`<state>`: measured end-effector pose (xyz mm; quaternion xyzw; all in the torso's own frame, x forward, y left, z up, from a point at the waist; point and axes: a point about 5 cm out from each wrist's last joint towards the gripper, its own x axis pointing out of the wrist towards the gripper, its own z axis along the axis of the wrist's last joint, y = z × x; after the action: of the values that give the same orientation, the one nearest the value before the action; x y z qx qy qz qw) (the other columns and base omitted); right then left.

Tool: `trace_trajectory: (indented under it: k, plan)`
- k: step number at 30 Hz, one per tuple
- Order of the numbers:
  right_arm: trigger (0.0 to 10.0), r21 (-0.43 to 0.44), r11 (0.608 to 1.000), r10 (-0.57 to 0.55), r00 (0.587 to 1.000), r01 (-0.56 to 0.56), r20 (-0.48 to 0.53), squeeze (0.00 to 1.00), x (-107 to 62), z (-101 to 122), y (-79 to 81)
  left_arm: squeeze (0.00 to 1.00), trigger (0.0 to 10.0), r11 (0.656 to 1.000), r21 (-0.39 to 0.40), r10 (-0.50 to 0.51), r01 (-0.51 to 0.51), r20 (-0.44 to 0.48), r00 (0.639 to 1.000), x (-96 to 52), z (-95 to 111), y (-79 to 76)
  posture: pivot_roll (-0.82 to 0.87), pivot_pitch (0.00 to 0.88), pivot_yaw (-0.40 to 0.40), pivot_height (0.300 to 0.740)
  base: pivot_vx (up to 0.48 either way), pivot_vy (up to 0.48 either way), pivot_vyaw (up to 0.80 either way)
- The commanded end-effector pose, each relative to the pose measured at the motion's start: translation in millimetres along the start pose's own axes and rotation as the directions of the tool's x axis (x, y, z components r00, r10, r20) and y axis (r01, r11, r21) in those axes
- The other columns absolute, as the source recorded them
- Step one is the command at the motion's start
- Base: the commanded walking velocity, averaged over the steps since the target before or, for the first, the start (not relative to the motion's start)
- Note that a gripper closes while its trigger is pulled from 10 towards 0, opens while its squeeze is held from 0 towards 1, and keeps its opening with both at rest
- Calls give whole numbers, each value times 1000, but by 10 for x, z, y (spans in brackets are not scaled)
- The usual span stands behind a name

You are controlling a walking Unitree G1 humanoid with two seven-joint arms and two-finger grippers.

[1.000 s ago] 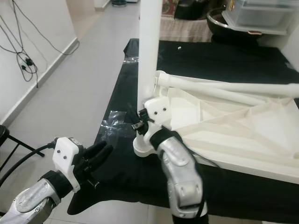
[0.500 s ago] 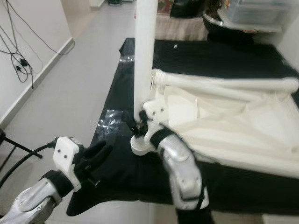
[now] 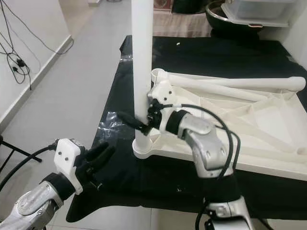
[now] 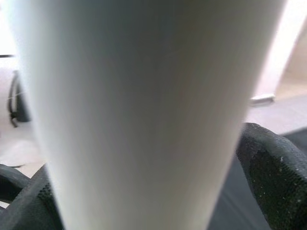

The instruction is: Building children table

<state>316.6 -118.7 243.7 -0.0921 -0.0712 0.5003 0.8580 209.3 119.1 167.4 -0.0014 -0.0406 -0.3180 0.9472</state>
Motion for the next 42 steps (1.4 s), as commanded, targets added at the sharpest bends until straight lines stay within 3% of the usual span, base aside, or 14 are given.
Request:
trace_trajectory:
  k: [1,15,18,19,21,22,33,37,38,39,40,41,42]
  plan:
    - [10000,5,998,64,998,-64,20,0,35,16,-10,0,10000,1000,-10,0,0,-8,1000,-25,-12,-16,40,147,-18,740,0,0,0]
    - [10000,62,978,195,980,-197,45,0,45,2,-112,0,10000,1000,-9,7,-7,-16,1000,-52,-20,-19,58,142,-21,740,0,0,0]
    - [9451,75,962,261,965,-263,36,0,20,-35,-105,0,10000,1000,-10,7,-7,-20,1000,-57,-29,-22,65,138,-20,740,0,0,0]
    - [3176,77,958,275,961,-277,40,0,11,-37,-106,0,10000,1000,-10,6,-6,-19,1000,-57,-28,-23,67,137,-21,740,0,0,0]
    - [3176,77,958,275,961,-277,40,0,11,-37,-106,0,10000,1000,-10,6,-6,-19,1000,-57,-28,-23,67,137,-21,740,0,0,0]
    - [0,80,956,279,959,-281,44,0,6,-35,-110,0,10000,1000,-11,6,-6,-19,1000,-57,-28,-24,67,137,-21,740,0,0,0]
    - [0,118,957,261,964,-265,48,0,-106,-100,-135,0,10000,1000,-12,8,-9,-18,1000,-56,-31,-25,60,136,-24,740,0,0,0]
    - [0,167,975,145,989,-148,25,0,-183,-264,-17,0,10000,1000,-12,12,-12,-17,1000,-56,-30,-24,51,138,-30,740,0,0,0]
    - [0,157,986,53,998,-47,-30,0,-173,-373,68,0,10000,1000,-12,11,-11,-18,1000,-58,-33,-26,50,141,-30,740,0,0,0]
    - [0,157,986,53,998,-47,-30,0,-173,-373,68,0,10000,1000,-12,11,-11,-18,1000,-58,-33,-26,50,141,-30,740,0,0,0]
    - [0,146,983,-98,990,112,-97,0,-144,-481,119,0,10000,1000,-12,10,-10,-19,1000,-61,-34,-25,50,143,-31,740,0,0,0]
    - [0,109,919,-356,917,379,-182,0,-142,-602,127,0,10000,1000,-12,10,-10,-20,1000,-64,-35,-22,46,144,-30,740,0,0,0]
    - [0,109,919,-356,917,379,-182,0,-142,-602,127,0,10000,1000,-12,10,-10,-20,1000,-64,-35,-22,46,144,-30,740,0,0,0]
